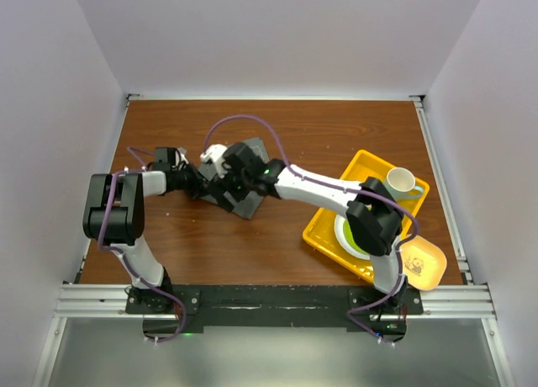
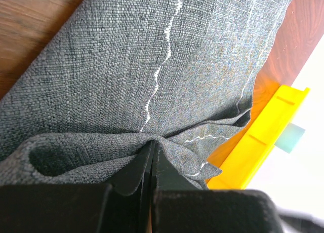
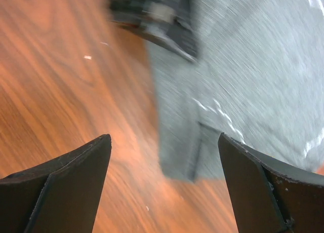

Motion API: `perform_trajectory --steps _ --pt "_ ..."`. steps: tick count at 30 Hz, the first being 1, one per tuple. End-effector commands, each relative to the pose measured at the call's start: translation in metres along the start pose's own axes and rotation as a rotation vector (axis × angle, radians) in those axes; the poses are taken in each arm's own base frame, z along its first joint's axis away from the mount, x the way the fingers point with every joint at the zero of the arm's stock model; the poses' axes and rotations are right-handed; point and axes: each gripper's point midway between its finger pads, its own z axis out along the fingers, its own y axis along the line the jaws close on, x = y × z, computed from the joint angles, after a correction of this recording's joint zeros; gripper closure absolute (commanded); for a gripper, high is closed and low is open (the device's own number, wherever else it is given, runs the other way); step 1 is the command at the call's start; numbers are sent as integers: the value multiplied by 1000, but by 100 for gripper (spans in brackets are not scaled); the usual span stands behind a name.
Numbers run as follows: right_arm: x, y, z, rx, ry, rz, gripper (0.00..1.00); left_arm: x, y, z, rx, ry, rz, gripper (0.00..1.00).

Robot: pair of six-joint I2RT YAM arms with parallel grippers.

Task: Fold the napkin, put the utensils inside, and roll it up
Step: Roll the napkin with the utensil

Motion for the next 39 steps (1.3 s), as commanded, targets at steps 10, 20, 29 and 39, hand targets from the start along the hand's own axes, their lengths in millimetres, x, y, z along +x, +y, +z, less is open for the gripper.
perform_trajectory --steps 10,20,29,39 --pt "-1 9 65 157 -82 -278 15 17 64 13 -244 54 -30 100" --pt "46 0 93 173 22 -188 32 15 63 15 -244 57 -41 100" --pt "102 -17 106 121 181 0 85 1 39 7 -185 32 36 100" --pt "115 0 98 -180 202 281 100 -65 -40 -76 -209 -282 205 66"
